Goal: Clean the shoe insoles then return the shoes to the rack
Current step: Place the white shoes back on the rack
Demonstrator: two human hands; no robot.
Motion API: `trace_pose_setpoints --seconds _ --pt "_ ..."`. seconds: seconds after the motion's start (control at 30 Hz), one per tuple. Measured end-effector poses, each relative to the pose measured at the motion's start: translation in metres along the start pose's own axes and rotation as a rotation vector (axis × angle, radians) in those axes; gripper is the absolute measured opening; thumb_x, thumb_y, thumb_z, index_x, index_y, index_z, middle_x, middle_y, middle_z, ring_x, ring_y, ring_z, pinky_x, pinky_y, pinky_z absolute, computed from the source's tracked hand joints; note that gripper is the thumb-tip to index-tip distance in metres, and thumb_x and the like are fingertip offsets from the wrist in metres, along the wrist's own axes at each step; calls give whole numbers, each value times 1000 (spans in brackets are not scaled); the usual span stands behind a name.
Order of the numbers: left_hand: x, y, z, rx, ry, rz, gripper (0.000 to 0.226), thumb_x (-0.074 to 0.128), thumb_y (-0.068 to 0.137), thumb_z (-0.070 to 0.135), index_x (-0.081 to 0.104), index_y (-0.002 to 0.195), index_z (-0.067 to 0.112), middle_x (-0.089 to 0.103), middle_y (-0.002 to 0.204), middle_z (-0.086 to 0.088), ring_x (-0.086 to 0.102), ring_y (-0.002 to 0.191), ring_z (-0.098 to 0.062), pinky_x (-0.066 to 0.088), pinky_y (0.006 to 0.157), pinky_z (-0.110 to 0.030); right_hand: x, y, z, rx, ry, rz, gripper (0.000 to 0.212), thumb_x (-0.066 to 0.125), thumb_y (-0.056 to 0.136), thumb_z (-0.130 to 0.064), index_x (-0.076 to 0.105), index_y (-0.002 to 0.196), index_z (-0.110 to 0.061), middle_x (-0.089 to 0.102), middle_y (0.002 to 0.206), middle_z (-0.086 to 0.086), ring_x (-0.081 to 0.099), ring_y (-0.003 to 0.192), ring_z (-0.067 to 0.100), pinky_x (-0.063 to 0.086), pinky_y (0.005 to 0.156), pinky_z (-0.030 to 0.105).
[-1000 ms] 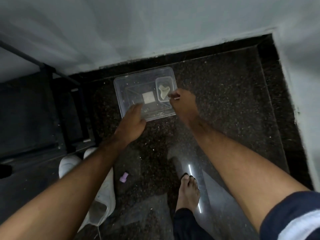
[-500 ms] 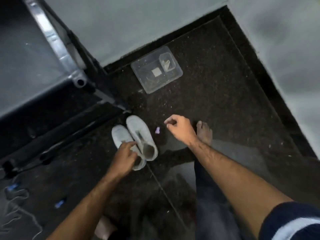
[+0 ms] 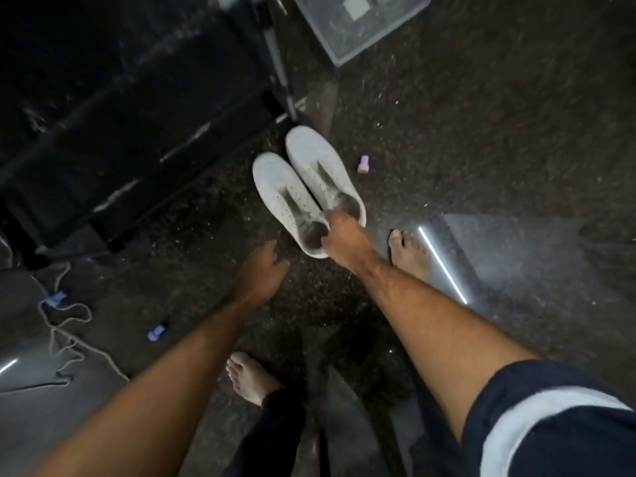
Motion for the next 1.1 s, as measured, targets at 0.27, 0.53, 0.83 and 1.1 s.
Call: trace_pose_setpoints --seconds 0.27,0.53,0.83,1.1 --pt "45 90 10 -52 -153 38 47 62 97 31 45 137 11 71 109 -17 71 97 -36 58 78 -44 30 62 5 -202 -395 134 38 58 89 -12 54 127 -9 50 131 11 63 106 34 47 66 39" --pt "61 122 0 -264 -302 -8 44 62 86 28 55 122 4 74 79 -21 72 51 -32 59 46 -44 28 69 5 -233 -423 146 24 62 89 -8 64 112 -13 53 124 8 65 101 28 47 65 35" --pt "9 -24 18 -77 -268 123 57 36 93 1 41 146 21 69 100 -12 71 52 -27 59 45 -42 -3 -30 -10 -67 -41 -64 78 60 84 -20 29 155 -17 44 140 15 51 125 35 48 103 46" --pt "-70 -172 66 170 -215 168 65 55 93 30 31 153 31 72 103 -4 70 84 -24 59 80 -42 -109 -163 -92 -189 174 -59 47 59 78 -6 59 124 -18 64 110 -3 61 100 14 53 88 38"
Point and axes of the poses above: each hand's wrist, its own y-axis towards the middle knuckle, its own x-axis out of the palm, z = x × y, the point moved 2 cm from there along y, towards the middle knuckle
